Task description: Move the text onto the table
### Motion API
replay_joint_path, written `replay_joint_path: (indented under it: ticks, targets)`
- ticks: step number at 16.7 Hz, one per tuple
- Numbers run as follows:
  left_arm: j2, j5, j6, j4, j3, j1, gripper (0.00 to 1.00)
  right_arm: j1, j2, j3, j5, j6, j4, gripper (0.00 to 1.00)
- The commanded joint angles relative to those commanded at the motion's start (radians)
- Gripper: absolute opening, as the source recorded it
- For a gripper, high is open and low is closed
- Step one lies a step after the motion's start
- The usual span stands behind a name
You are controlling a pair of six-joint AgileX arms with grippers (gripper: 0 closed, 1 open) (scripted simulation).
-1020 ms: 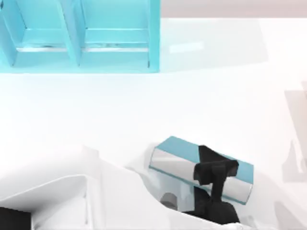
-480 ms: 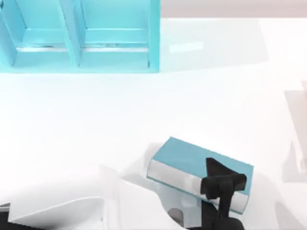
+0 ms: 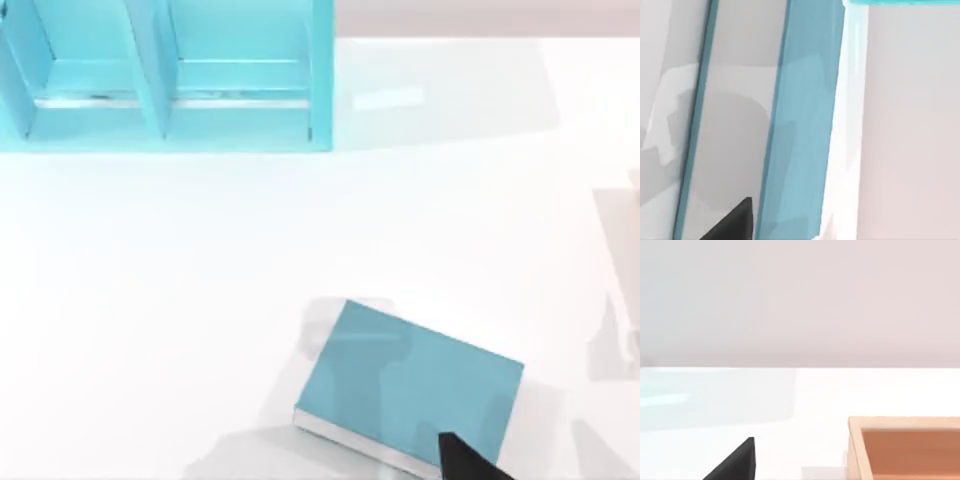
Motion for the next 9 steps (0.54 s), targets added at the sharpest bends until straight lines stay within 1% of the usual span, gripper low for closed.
replay_joint_path:
  ticks: [3,5,7,9]
  targets:
    - [0.042,0.04,-0.204,-0.222,0.059,-0.069,1.0,0.0,0.0,0.0,0.0,0.0,0.0,1.0]
    - [0.063,0.06,-0.297,-0.319,0.088,-0.103,1.0,0.0,0.0,0.0,0.0,0.0,0.0,1.0]
    - [0.075,0.073,-0.35,-0.375,0.105,-0.124,1.0,0.0,0.0,0.0,0.0,0.0,0.0,1.0]
    - [0.078,0.076,-0.363,-0.389,0.11,-0.129,1.0,0.0,0.0,0.0,0.0,0.0,0.0,1.0]
